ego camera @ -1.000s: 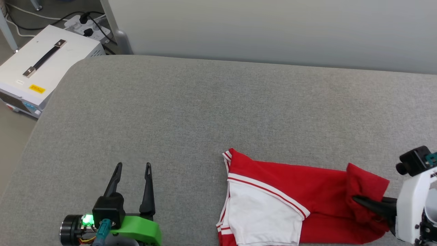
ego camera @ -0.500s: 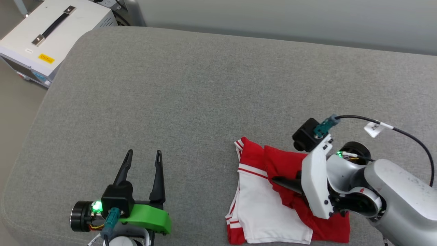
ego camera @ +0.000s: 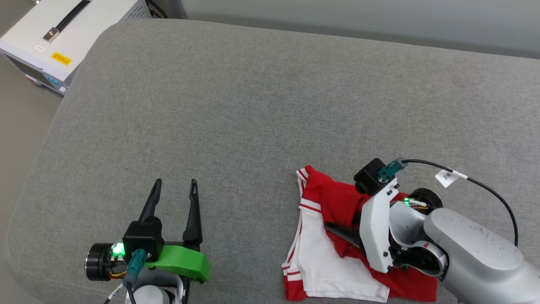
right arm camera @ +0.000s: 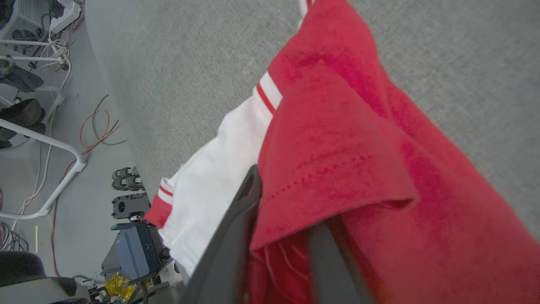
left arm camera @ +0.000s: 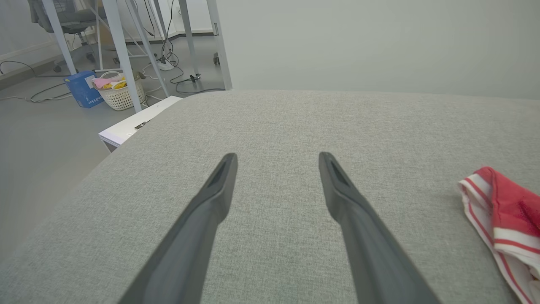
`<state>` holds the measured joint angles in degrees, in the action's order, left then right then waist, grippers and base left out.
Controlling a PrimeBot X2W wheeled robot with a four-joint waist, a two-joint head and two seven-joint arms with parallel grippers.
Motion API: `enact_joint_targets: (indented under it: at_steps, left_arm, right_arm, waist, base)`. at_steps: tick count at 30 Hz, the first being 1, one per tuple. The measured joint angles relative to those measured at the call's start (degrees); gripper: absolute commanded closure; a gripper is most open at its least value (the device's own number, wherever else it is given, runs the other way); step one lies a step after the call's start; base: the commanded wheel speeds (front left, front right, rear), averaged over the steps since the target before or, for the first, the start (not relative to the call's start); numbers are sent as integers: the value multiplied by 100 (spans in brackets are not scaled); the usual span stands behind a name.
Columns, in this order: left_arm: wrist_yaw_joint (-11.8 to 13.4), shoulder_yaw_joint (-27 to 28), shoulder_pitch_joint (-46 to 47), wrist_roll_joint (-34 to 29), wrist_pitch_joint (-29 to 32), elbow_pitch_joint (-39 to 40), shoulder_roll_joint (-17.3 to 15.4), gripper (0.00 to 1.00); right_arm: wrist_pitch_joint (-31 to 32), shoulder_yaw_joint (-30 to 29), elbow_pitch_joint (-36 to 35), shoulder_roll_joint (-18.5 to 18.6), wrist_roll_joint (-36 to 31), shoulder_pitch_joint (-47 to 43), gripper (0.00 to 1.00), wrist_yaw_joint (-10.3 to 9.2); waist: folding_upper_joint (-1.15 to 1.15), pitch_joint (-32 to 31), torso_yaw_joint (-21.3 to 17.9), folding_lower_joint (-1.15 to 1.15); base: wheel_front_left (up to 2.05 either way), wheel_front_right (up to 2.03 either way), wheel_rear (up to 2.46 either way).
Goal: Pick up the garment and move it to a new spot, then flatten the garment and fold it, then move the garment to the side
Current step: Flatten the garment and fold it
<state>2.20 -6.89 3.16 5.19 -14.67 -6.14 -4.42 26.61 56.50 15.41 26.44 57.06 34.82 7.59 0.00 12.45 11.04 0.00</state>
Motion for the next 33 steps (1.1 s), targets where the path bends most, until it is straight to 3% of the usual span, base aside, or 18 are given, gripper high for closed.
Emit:
enact_joint_targets:
  at_steps: [5,10,13,18,24,33]
  left_arm:
    - [-54,125,-21,-31,0,-20,0,0]
    - [-97,257,-110,-71,0,29,-13,0]
    - [-102,331,-171,-73,0,49,-19,0]
    - [-98,402,-260,-98,0,94,-15,0]
    - [-101,438,-448,-111,0,176,-5,0]
    - [-154,489,-748,-112,0,333,-3,0]
  right_arm:
    - [-928,-147,-464,355,1,6,0,-4]
    - [-2321,-1061,-469,601,-565,-39,0,-4]
    - [-3082,-1790,-223,538,-1220,-196,0,-5]
    - [-3901,-3014,21,65,-2274,-796,0,-5]
    - [-4103,-4287,-280,-605,-3310,-1683,0,-5]
    - [-4109,-5043,-984,-1378,-3824,-3025,0,-5]
  waist:
    - [0,-192,-121,0]
    - [0,-378,-325,0]
    - [0,-480,-461,0]
    - [0,-669,-674,0]
    - [0,-871,-875,0]
    - [0,-1095,-1091,0]
  base:
    - [0,0,0]
    - [0,0,0]
    - [0,0,0]
    - [0,0,0]
    - [0,0,0]
    - [0,0,0]
